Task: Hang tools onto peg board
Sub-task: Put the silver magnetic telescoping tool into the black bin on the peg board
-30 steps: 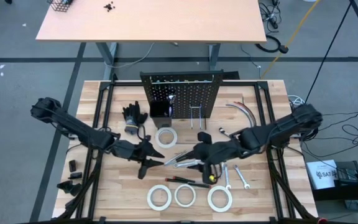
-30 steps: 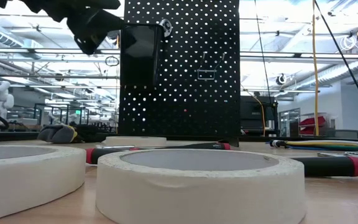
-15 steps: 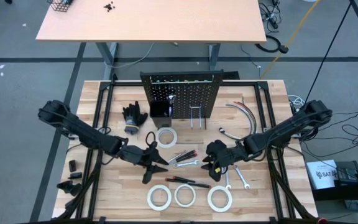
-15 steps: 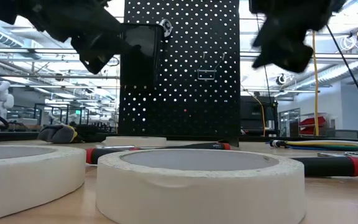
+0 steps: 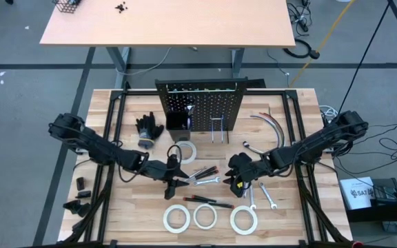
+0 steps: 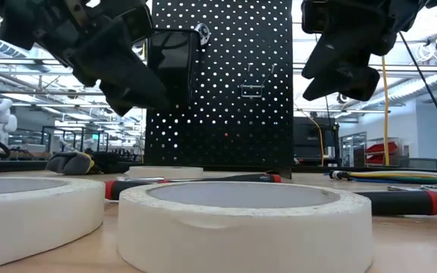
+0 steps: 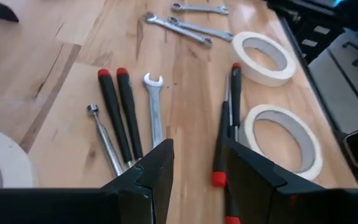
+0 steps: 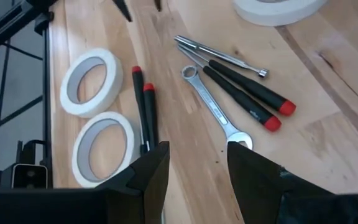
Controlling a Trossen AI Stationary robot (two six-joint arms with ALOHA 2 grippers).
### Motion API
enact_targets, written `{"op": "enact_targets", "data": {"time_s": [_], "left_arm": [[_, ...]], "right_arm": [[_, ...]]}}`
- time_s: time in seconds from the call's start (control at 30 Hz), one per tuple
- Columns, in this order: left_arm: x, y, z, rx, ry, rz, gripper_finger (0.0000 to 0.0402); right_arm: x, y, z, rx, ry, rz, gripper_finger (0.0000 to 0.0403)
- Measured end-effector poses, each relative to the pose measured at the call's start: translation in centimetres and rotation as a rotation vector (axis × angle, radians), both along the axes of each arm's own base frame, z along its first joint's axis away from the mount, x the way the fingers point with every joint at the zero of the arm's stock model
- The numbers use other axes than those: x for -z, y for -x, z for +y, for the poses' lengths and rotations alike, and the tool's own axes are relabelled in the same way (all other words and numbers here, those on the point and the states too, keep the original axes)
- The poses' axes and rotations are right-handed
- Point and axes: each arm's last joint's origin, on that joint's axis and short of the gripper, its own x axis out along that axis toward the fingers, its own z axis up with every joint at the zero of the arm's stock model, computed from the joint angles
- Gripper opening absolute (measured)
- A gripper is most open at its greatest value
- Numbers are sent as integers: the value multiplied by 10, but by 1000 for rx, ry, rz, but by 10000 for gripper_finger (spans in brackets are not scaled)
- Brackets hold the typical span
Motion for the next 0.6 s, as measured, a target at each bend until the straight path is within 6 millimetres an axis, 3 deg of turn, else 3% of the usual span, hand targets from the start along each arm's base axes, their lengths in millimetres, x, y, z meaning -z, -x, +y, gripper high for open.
{"op": "enact_targets", "data": {"time_s": [0.2,0.43,0.6], "left_arm": [[1,0,1,-31,-24,3,138],[16,11,9,-234,-67,177,138],[18,13,9,-251,-65,180,138]], "right_arm": [[0,0,0,-49,56,-8,157],[-1,-1,-3,52,117,-34,157],[-1,-1,-4,41,174,-42,157]]}}
